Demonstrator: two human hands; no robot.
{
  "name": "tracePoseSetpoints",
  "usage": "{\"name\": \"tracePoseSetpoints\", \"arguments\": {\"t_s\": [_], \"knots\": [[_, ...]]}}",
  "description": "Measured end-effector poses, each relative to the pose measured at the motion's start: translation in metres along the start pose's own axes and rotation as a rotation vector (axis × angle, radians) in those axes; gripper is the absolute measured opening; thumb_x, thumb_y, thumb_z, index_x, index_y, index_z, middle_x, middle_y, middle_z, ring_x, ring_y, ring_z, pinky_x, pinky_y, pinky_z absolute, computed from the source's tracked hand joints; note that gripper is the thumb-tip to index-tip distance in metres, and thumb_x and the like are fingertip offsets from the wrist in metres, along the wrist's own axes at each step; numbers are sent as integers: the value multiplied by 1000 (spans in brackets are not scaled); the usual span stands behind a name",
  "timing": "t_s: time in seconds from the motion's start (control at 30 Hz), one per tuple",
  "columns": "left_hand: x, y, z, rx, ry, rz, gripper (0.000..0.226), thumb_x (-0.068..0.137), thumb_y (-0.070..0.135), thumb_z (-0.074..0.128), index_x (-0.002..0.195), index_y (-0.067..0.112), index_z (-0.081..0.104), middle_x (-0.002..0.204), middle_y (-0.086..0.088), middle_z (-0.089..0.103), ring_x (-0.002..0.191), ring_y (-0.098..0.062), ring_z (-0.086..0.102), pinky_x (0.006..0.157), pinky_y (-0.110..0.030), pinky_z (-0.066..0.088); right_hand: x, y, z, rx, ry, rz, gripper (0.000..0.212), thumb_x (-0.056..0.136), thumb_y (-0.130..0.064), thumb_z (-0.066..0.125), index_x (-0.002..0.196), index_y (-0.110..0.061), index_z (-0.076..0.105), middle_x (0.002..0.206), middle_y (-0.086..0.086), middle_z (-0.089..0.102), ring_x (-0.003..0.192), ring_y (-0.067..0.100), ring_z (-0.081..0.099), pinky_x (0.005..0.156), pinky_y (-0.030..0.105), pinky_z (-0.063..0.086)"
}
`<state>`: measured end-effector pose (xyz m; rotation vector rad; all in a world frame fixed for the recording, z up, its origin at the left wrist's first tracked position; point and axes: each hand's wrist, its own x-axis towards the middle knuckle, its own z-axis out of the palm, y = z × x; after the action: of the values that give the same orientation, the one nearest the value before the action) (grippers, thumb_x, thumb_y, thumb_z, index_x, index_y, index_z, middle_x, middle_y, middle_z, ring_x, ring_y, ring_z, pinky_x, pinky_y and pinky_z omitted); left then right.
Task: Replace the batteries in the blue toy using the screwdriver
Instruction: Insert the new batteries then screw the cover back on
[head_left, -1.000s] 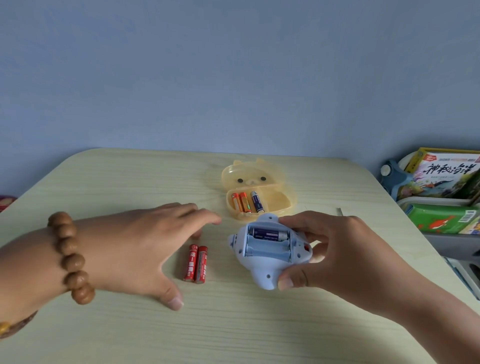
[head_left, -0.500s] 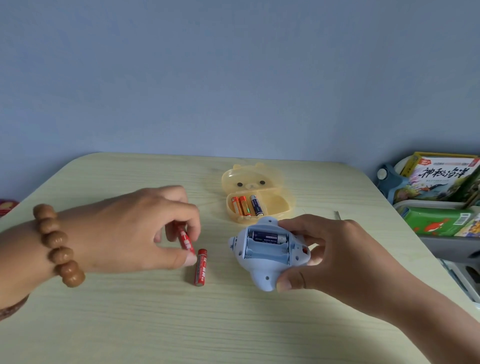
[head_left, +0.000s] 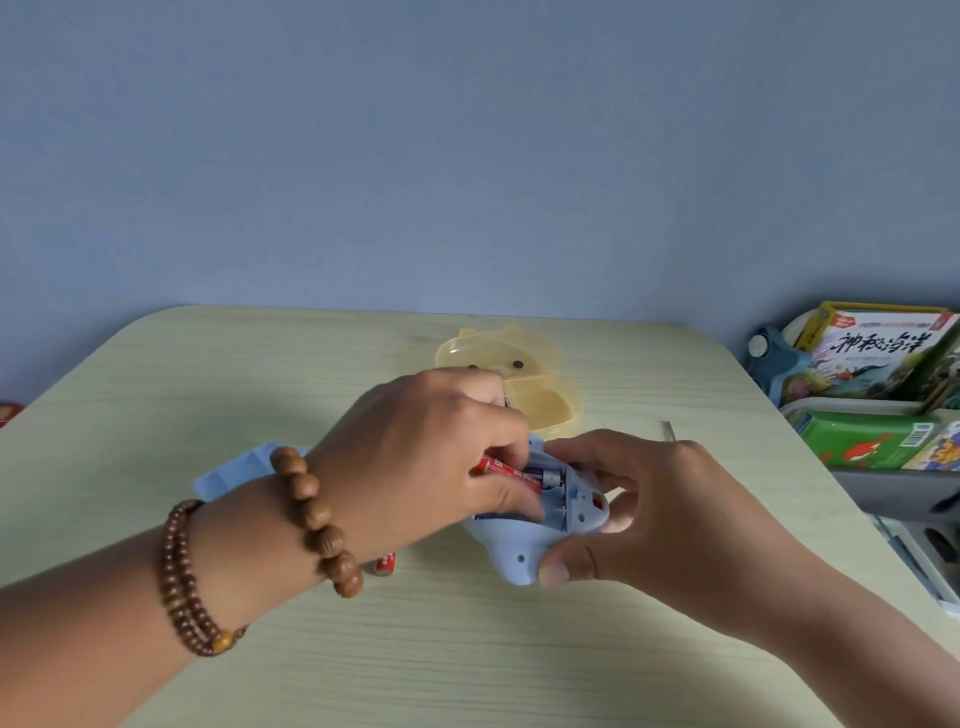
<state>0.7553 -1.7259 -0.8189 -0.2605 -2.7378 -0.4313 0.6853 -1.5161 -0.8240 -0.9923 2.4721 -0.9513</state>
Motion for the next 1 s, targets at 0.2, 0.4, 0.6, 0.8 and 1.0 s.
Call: {"name": "tracePoseSetpoints", "arguments": {"t_s": [0.2,0.4,0.6,0.8,1.0], "knots": [[4,4,10,-1,-3,29,31,65,49,82,76,29,61,71,13,53,72,-8,50,58,-36,51,0,-1,1,8,3,-33,72,50,-44,97,116,-43,68,93,-24,73,84,-7,65,70,8,49],[4,5,18,-46,50,7,35,65,61,76,70,28,66,76,12,52,73,-4,46,55,-33,50,1,0,2,30,5,-45,62,53,-39,97,108,-44,69,93,-17,74,79,5,68,71,24,55],[5,1,21,-100,50,44,41,67,69,65,67,28,63,66,12,52,71,-7,48,55,-36,50,1,1,2,38,3,-48,62,52,-39,96,108,-44,69,95,-18,74,77,4,69,70,22,55],[4,1,17,-147,70,40,42,70,71,65,72,29,66,69,15,51,69,-5,48,57,-34,48,0,1,2,36,9,-45,64,51,-42,96,109,-45,68,95,-21,74,78,1,70,70,20,56],[2,-9,-15,-239,-39,-330,35,67,65,72,84,34,68,83,16,69,72,0,64,67,-21,50,0,1,2,32,-8,-26,70,53,-44,96,117,-44,66,98,-22,75,78,-2,71,67,11,52]]}}
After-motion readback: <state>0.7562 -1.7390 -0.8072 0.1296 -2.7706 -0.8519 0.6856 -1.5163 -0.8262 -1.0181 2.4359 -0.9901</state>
